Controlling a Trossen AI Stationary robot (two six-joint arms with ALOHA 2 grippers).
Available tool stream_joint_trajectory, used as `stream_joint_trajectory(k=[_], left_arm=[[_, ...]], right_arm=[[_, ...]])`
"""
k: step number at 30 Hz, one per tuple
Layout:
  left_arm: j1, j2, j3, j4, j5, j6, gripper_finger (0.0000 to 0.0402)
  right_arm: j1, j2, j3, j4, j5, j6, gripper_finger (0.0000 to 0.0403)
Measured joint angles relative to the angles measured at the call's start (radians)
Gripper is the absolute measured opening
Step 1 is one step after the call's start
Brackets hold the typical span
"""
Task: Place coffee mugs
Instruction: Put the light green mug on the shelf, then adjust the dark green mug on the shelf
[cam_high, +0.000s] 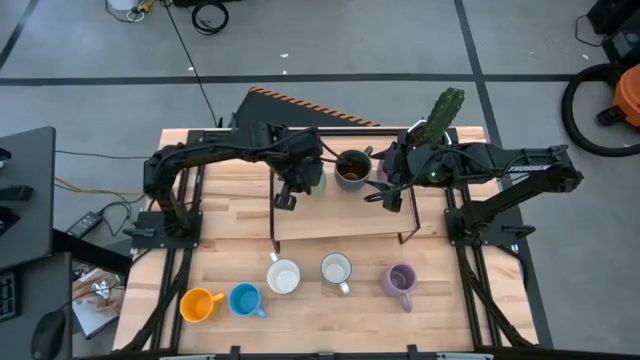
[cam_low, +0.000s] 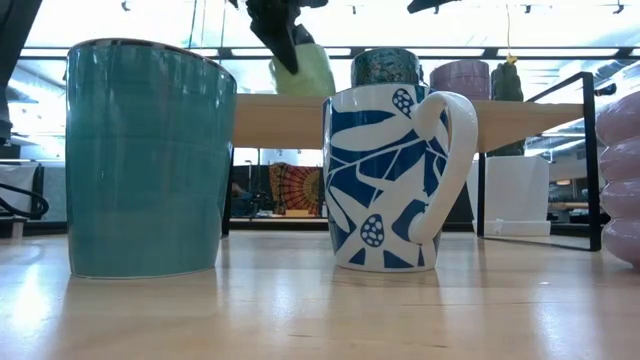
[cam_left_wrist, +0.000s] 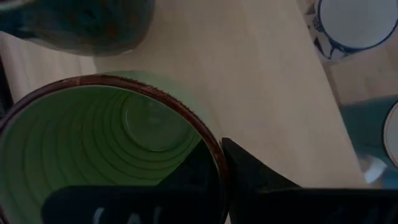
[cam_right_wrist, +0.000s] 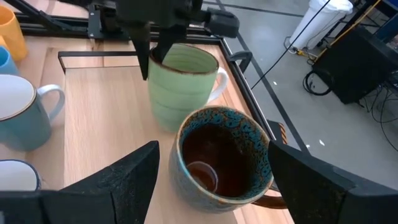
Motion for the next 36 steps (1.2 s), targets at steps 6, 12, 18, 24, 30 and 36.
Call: stream_joint_trajectory(k=[6, 12, 18, 24, 30, 36], left_arm=[[0.004, 0.011, 0.002, -0.008, -0.011, 0.015, 0.0027], [0.003, 0.011, 0.002, -0.008, -0.014, 0.017, 0.0035], [0.003, 0.011, 0.002, 0.018, -0.016, 0.018, 0.0060], [0.002, 0.011, 0.002, 0.038, -0.010, 0.018, 0.0091], [-0.010, 0.011, 0.001, 0.056, -0.010, 0.018, 0.0147], [-0.011, 0.011, 0.001, 0.056, -0.013, 0.014, 0.0187]], right_arm=[[0.000, 0.000, 0.000, -0.002, 0.000, 0.000, 0.0306], [0.000, 0.000, 0.000, -0.002, -0.002, 0.000, 0.0306], [0.000, 0.000, 0.000, -0.002, -0.002, -0.001, 0.0306], [0.000, 0.000, 0.000, -0.004, -0.002, -0.001, 0.0306], [0.000, 0.000, 0.000, -0.010, -0.001, -0.001, 0.0306], [0.000, 0.000, 0.000, -0.010, -0.001, -0.001, 0.0306]])
